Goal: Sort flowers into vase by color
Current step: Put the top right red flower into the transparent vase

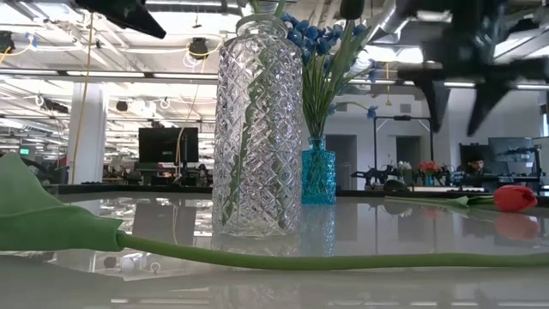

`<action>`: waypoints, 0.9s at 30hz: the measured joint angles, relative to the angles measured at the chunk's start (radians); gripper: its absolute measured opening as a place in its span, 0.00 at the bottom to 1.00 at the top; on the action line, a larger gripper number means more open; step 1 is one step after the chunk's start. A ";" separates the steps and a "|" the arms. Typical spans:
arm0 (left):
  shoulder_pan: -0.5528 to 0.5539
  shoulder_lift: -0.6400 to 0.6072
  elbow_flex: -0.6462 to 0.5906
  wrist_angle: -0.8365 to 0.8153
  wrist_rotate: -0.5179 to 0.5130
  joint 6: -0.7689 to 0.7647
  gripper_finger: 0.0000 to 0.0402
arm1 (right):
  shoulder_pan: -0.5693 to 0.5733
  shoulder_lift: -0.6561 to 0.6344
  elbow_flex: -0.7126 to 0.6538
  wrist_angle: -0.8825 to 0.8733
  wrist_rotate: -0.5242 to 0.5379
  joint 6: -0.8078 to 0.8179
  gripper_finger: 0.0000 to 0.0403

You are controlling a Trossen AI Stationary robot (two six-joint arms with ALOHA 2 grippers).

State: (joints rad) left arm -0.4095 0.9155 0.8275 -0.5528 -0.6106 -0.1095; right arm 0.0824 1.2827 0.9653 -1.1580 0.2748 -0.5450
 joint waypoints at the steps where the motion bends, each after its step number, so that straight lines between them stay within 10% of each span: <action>1: 0.000 -0.004 -0.014 0.015 0.009 0.005 0.24 | -0.020 0.000 -0.022 0.000 0.000 -0.099 0.61; 11: 0.000 -0.006 -0.063 0.095 0.012 0.027 0.24 | -0.132 0.000 -0.240 0.196 0.222 -0.891 0.61; 27: 0.000 -0.005 -0.063 0.101 0.011 0.017 0.24 | -0.263 0.000 -0.399 0.463 0.222 -1.300 0.61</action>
State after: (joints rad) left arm -0.4091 0.9104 0.7647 -0.4522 -0.5999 -0.0922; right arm -0.1806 1.2827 0.5660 -0.6947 0.4970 -1.8451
